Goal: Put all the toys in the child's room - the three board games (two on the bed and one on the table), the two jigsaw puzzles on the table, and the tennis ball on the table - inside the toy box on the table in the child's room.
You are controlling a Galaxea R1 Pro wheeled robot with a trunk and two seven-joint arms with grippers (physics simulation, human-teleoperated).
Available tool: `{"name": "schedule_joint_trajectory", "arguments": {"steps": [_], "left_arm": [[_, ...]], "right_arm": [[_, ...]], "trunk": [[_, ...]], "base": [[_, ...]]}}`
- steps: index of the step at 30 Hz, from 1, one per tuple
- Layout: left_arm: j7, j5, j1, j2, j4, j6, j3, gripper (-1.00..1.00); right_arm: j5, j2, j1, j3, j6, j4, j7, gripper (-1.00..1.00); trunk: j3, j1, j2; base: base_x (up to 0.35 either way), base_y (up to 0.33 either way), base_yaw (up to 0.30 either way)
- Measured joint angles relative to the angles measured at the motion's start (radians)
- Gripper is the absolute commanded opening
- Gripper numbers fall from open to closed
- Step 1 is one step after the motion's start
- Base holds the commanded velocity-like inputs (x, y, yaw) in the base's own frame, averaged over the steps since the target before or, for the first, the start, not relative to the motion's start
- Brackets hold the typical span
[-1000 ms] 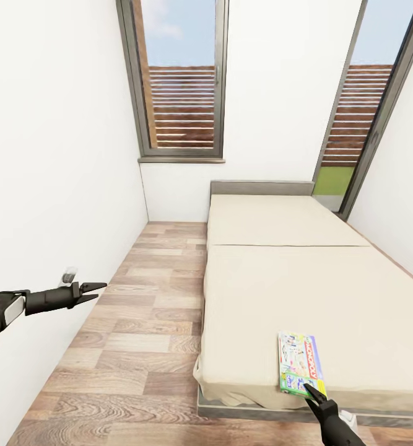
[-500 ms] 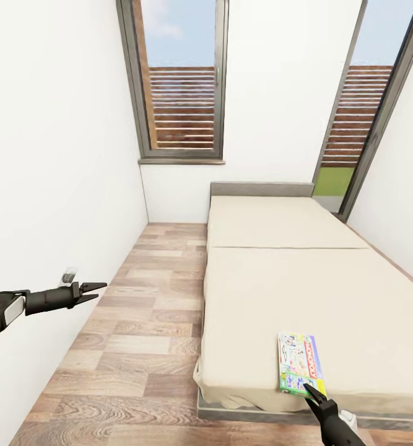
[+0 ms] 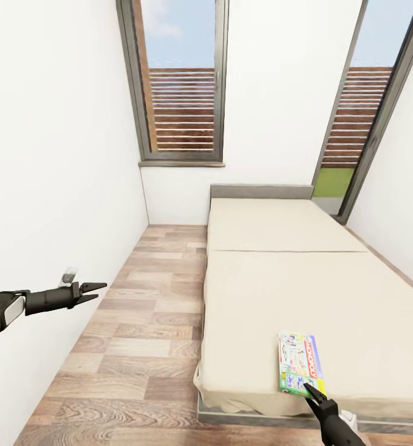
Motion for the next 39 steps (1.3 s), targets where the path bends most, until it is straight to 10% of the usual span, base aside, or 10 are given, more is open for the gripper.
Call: {"name": "schedule_joint_trajectory", "arguments": {"steps": [24, 28, 33, 39], "left_arm": [[0.003, -0.001, 0.000, -0.009, 0.000, 0.000, 0.000, 1.00], [0.000, -0.002, 0.000, -0.009, 0.000, 0.000, 0.001, 1.00], [-0.011, -0.001, 0.000, -0.010, -0.001, 0.000, 0.000, 1.00], [-0.007, -0.003, 0.000, -0.034, -0.001, 0.001, -0.001, 1.00]], "right_arm": [[-0.007, 0.000, 0.001, 0.001, 0.005, -0.055, 0.000, -1.00], [-0.010, 0.011, 0.002, 0.031, 0.021, -0.226, -0.005, -1.00], [-0.004, 0.042, 0.011, 0.190, 0.150, -0.609, -0.018, -1.00], [-0.013, 0.053, 0.022, 0.219, 0.267, -0.862, -0.019, -1.00]], "trunk": [[0.075, -0.092, 0.168], [0.088, -0.107, 0.196], [0.104, -0.127, 0.231], [0.122, -0.150, 0.273]], "base": [[0.000, 0.000, 0.000], [0.000, 0.000, 0.000], [0.000, 0.000, 0.000], [0.000, 0.000, 0.000]]}}
